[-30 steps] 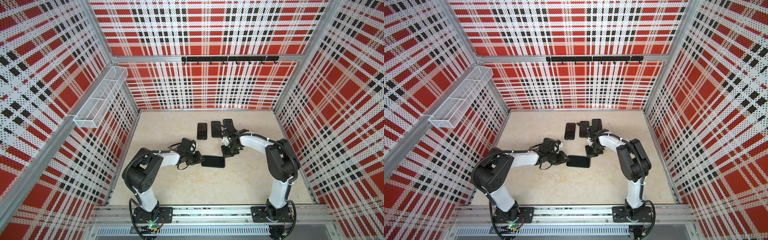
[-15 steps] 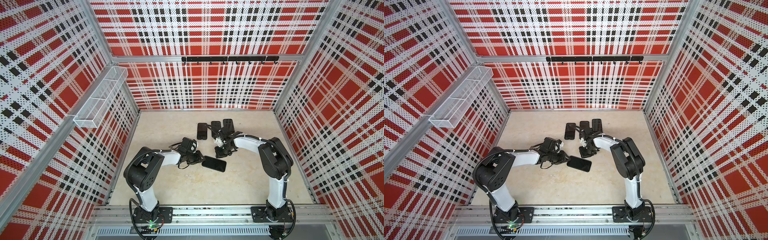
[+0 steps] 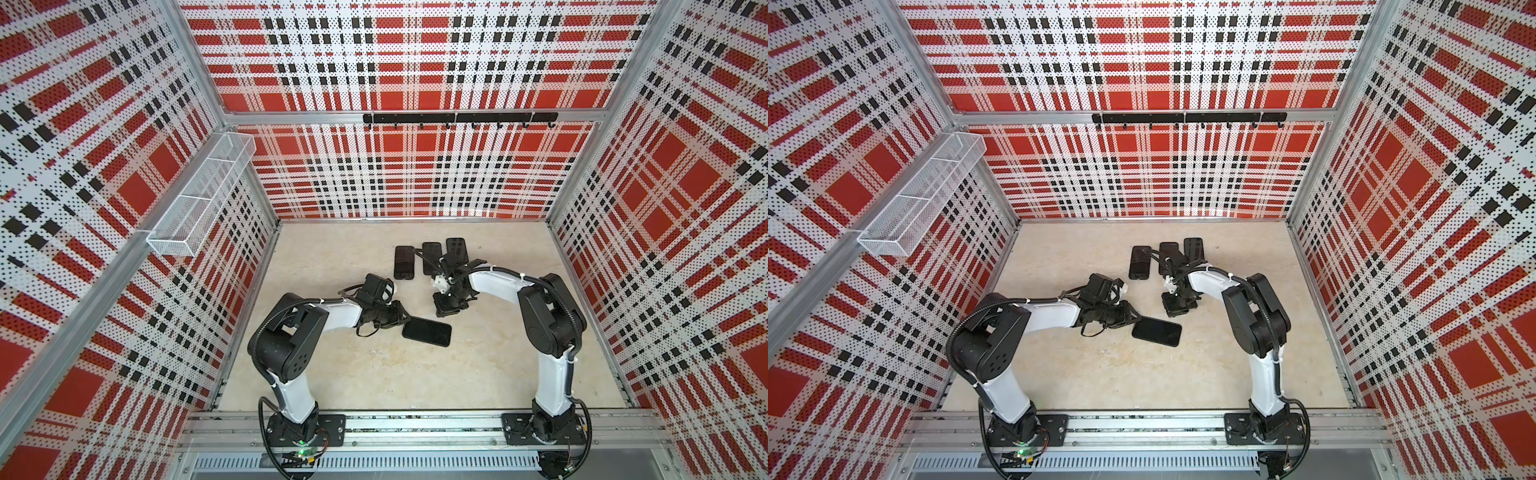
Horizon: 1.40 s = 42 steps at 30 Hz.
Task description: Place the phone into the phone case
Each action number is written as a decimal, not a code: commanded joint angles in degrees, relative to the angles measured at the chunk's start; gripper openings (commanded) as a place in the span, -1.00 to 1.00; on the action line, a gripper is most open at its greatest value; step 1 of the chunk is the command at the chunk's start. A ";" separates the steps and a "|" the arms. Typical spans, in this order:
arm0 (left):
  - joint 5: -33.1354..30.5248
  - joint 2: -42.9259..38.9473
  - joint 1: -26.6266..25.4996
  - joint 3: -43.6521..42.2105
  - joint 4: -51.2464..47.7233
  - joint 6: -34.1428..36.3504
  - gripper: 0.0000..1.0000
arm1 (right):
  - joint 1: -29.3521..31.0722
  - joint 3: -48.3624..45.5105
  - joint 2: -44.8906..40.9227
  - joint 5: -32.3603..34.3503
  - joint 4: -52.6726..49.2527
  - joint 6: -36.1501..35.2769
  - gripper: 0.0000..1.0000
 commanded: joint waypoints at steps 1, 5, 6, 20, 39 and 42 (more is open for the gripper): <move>-4.37 -1.11 1.09 1.73 -7.50 2.64 -0.40 | -2.27 1.12 -4.80 5.59 -5.52 -2.17 -0.75; -6.50 -4.92 1.52 2.11 -9.53 2.36 -0.34 | -3.54 -1.34 -8.36 6.55 -5.87 -2.84 -0.75; -7.15 -6.24 1.40 1.92 -9.92 1.83 -0.31 | -3.56 -2.13 -9.07 6.63 -5.88 -3.23 -0.75; -9.75 -17.83 -4.33 -13.04 -2.91 -8.81 -0.22 | 0.44 -9.66 -9.53 3.53 -0.34 -2.45 -0.74; -9.25 -9.87 -8.63 -13.87 9.43 -14.64 -0.33 | 5.88 -11.63 -6.81 -3.95 3.62 -0.85 -0.74; -8.89 -8.36 -8.52 -12.92 11.59 -15.26 -0.34 | 6.66 -13.80 -7.33 -7.37 5.76 0.45 -0.74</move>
